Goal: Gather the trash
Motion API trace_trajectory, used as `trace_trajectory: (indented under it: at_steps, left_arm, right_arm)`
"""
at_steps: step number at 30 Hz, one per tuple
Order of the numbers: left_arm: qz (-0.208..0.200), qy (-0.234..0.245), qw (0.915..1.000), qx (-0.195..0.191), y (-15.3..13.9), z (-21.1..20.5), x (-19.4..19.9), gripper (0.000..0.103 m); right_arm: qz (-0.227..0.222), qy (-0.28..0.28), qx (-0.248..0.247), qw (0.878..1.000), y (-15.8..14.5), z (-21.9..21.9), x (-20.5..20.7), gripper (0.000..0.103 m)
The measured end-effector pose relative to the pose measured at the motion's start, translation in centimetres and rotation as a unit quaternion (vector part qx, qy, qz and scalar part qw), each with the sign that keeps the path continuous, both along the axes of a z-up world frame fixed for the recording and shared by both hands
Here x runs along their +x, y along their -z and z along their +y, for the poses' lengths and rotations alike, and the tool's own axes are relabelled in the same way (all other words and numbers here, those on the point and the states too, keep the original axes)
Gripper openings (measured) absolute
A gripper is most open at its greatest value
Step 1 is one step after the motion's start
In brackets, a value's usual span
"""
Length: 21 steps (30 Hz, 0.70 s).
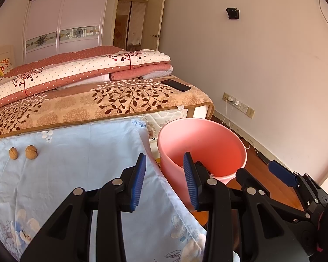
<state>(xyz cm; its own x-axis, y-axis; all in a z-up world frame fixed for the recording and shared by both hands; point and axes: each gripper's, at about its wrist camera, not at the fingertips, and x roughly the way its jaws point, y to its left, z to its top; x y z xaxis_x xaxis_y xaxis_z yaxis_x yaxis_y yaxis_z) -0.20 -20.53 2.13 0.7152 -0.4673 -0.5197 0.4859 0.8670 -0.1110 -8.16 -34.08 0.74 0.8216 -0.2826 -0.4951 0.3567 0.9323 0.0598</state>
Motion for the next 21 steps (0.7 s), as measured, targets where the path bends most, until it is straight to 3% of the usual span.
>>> trace_trajectory:
  at_steps: [21]
  left_arm:
    - [0.005, 0.004, 1.0, 0.001, 0.46, 0.13, -0.07, 0.036]
  right_arm:
    - [0.002, 0.0, 0.0, 1.0, 0.28, 0.05, 0.06, 0.068]
